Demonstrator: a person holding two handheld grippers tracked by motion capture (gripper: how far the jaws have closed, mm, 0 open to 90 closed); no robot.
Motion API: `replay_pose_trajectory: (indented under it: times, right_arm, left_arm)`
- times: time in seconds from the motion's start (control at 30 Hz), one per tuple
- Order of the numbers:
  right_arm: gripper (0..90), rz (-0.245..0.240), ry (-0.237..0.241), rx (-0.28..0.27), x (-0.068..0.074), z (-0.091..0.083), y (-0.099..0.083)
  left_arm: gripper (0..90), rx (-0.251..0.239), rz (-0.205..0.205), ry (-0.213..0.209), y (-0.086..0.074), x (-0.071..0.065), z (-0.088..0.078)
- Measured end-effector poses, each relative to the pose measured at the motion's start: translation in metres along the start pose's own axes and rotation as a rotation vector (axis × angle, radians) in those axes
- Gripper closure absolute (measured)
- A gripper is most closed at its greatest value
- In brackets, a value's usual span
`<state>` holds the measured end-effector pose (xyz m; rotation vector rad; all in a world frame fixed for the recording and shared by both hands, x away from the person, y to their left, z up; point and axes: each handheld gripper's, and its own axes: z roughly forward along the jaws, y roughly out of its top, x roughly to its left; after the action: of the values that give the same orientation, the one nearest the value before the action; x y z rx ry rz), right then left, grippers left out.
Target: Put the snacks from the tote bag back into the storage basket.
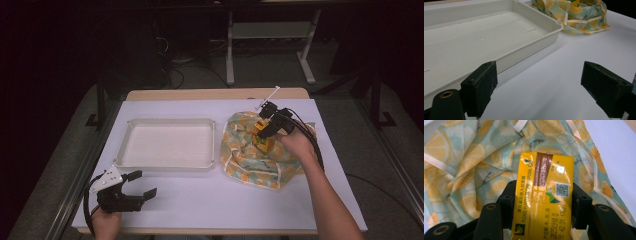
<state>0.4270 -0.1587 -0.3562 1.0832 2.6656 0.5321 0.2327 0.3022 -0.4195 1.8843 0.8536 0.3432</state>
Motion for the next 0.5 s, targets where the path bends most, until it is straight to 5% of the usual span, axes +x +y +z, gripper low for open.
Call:
replay_pose_trajectory:
  times: [0.5]
  right_arm:
    - [49.4, -0.029, 0.03, -0.052, 0.001, -0.025, -0.001]
  left_arm:
    - [13.4, 0.003, 0.0, 0.005, 0.0, 0.0, -0.001]
